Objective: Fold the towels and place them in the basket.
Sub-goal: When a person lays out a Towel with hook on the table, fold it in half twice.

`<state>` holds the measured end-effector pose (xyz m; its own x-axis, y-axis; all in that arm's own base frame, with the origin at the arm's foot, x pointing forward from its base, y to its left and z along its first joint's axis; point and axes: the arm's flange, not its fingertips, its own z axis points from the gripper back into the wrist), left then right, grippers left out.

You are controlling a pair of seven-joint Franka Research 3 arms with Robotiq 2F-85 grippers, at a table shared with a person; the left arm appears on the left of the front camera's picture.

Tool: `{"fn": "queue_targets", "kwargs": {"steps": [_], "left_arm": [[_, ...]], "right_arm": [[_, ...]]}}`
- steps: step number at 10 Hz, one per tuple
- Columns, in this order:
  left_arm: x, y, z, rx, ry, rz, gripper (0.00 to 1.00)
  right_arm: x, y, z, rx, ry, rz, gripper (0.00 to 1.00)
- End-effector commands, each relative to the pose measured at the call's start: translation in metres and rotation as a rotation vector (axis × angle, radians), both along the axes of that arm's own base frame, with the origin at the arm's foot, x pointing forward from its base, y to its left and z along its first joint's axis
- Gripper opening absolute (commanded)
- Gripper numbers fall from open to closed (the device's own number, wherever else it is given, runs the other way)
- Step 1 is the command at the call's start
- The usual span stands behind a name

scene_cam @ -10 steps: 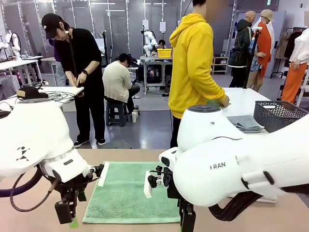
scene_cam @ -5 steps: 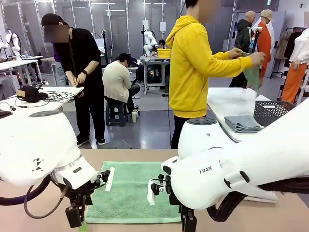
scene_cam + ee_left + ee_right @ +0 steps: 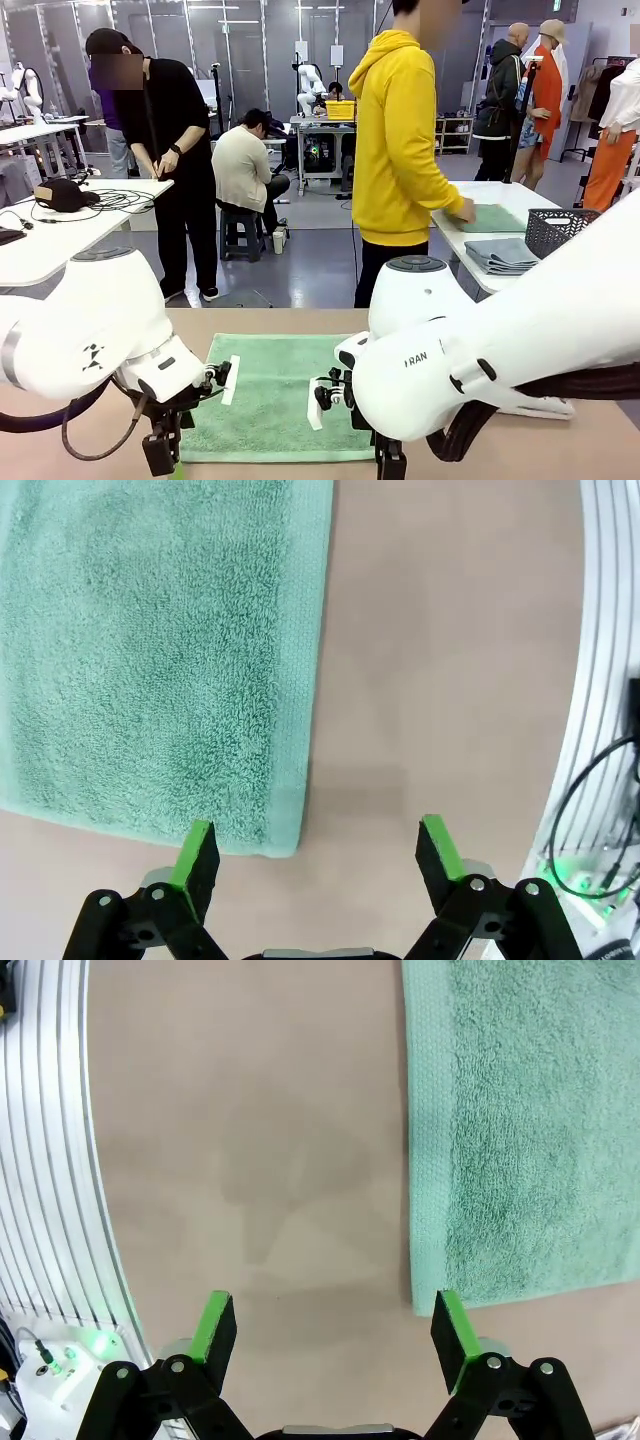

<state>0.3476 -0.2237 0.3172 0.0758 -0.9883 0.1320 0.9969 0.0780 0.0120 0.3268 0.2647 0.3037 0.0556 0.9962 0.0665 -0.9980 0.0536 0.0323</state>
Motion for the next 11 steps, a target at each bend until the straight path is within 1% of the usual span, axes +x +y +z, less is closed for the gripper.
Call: {"fn": "queue_targets", "kwargs": {"steps": [1,4,8,11], "left_arm": [[-0.022,0.017,-0.018,0.005,-0.037,-0.043,1.0],[-0.022,0.019,-0.023,0.016,-0.034,-0.079,1.0],[-0.022,0.019,-0.026,0.026,-0.023,-0.093,1.0],[-0.023,0.019,-0.025,0.036,-0.019,-0.091,1.0]], "right_arm": [[0.01,-0.001,-0.006,0.023,-0.008,0.01,0.99],[0.02,0.002,-0.007,0.031,-0.022,0.011,0.99],[0.036,0.006,-0.01,0.025,-0.002,-0.006,0.99],[0.041,0.006,-0.012,0.02,0.01,-0.016,0.99]]}}
